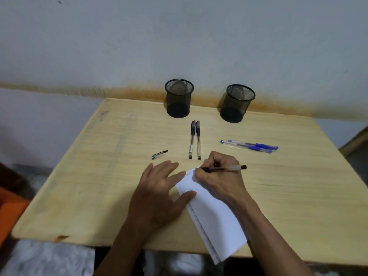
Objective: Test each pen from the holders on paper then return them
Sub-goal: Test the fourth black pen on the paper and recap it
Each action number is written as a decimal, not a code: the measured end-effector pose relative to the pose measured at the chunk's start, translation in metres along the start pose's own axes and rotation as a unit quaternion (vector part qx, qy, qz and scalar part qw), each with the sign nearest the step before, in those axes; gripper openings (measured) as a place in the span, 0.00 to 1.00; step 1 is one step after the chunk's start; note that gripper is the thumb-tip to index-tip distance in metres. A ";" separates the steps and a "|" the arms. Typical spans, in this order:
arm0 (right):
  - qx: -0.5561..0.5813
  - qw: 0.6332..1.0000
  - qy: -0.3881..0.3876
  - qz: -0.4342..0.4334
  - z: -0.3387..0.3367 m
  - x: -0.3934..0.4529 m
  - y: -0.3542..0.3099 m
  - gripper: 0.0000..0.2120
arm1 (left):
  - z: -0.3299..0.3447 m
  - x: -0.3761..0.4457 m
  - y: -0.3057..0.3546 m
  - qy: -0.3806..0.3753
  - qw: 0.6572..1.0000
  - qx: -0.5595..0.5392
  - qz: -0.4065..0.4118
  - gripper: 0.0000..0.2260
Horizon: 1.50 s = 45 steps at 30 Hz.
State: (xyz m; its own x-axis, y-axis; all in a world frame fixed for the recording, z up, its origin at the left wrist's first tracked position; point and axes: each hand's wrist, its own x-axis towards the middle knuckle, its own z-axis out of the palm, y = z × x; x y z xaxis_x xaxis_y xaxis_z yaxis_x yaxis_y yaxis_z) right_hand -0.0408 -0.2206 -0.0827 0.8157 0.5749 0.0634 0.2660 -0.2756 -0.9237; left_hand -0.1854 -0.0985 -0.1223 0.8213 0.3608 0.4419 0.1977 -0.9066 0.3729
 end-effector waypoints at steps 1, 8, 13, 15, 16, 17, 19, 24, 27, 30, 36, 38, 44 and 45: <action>0.001 1.000 0.003 -0.001 0.000 0.000 0.002 0.09 | -0.002 0.002 0.001 -0.020 1.000 0.005 -0.011 0.24; -0.013 1.000 -0.003 -0.020 0.000 0.002 0.004 0.09 | -0.009 0.004 0.004 -0.075 0.996 -0.005 -0.050 0.26; -0.046 0.999 0.005 -0.026 0.003 0.002 0.004 0.09 | -0.011 0.004 0.004 -0.082 0.995 -0.006 -0.057 0.26; -0.057 0.998 0.004 -0.035 0.003 0.002 0.003 0.09 | -0.011 0.003 0.005 -0.082 0.995 -0.006 -0.057 0.26; -0.060 0.997 -0.001 -0.041 0.003 0.002 0.002 0.09 | -0.011 0.003 0.005 -0.082 0.995 -0.009 -0.059 0.26; -0.058 0.997 -0.004 -0.043 0.002 0.002 0.001 0.09 | -0.011 0.003 0.005 -0.083 0.995 -0.011 -0.061 0.27; -0.051 0.998 -0.001 -0.044 0.002 0.002 0.001 0.10 | -0.012 0.003 0.005 -0.085 0.994 -0.011 -0.064 0.27; -0.028 0.999 -0.001 -0.026 0.001 0.003 0.004 0.10 | -0.013 0.004 0.007 -0.088 0.994 -0.017 -0.069 0.27; -0.039 0.999 0.000 -0.025 0.001 0.005 0.005 0.10 | -0.014 0.005 0.007 -0.090 0.993 -0.017 -0.072 0.27; -0.037 0.999 -0.005 -0.025 0.001 0.006 0.004 0.11 | -0.014 0.005 0.007 -0.086 0.993 -0.021 -0.074 0.27; 0.000 1.000 -0.002 -0.004 0.001 0.007 0.007 0.11 | -0.014 0.005 0.006 -0.088 0.993 -0.022 -0.075 0.27; 0.014 1.000 -0.005 0.002 0.002 0.007 0.006 0.10 | -0.014 0.005 0.007 -0.090 0.993 -0.022 -0.076 0.27; -0.011 1.000 -0.004 -0.020 0.000 0.007 0.007 0.11 | -0.013 0.005 0.006 -0.101 0.992 -0.014 -0.078 0.28; -0.013 1.000 -0.001 -0.023 -0.001 0.007 0.008 0.10 | -0.013 0.006 0.006 -0.101 0.992 -0.015 -0.077 0.28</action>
State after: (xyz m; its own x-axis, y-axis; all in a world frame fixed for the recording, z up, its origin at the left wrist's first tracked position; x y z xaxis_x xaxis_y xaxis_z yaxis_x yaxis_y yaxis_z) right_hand -0.0327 -0.2192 -0.0894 0.8015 0.5888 0.1047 0.3161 -0.2684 -0.9100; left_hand -0.1868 -0.0994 -0.1065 0.8736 0.4409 0.2058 0.3159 -0.8357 0.4493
